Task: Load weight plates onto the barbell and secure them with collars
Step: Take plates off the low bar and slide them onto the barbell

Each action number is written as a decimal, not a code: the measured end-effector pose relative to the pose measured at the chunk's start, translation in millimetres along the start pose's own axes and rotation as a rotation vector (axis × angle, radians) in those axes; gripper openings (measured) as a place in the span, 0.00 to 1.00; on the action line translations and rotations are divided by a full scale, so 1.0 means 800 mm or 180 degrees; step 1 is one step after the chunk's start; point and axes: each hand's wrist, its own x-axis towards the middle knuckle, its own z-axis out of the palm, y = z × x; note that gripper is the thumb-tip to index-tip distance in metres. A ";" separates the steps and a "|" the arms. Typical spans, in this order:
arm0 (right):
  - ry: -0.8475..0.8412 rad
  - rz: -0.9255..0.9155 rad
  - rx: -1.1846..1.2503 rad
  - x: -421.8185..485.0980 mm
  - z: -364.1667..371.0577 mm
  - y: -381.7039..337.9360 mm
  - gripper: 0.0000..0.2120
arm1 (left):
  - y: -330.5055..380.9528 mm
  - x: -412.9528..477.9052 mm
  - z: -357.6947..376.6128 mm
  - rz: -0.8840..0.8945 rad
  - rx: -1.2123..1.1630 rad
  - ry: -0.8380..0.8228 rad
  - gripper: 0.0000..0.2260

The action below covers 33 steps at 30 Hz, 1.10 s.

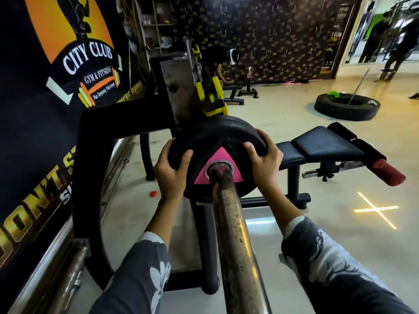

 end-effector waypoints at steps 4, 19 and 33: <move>-0.0256 0.0101 -0.0020 -0.002 -0.008 -0.010 0.34 | 0.011 -0.002 -0.005 -0.0141 0.0046 -0.0085 0.28; -0.1202 -0.0862 -0.1638 -0.186 -0.167 -0.086 0.36 | 0.132 -0.178 -0.095 0.0492 0.2161 -0.0693 0.31; -0.1699 -0.0879 -0.1476 -0.417 -0.346 -0.201 0.31 | 0.334 -0.420 -0.223 0.0547 0.2246 -0.1144 0.28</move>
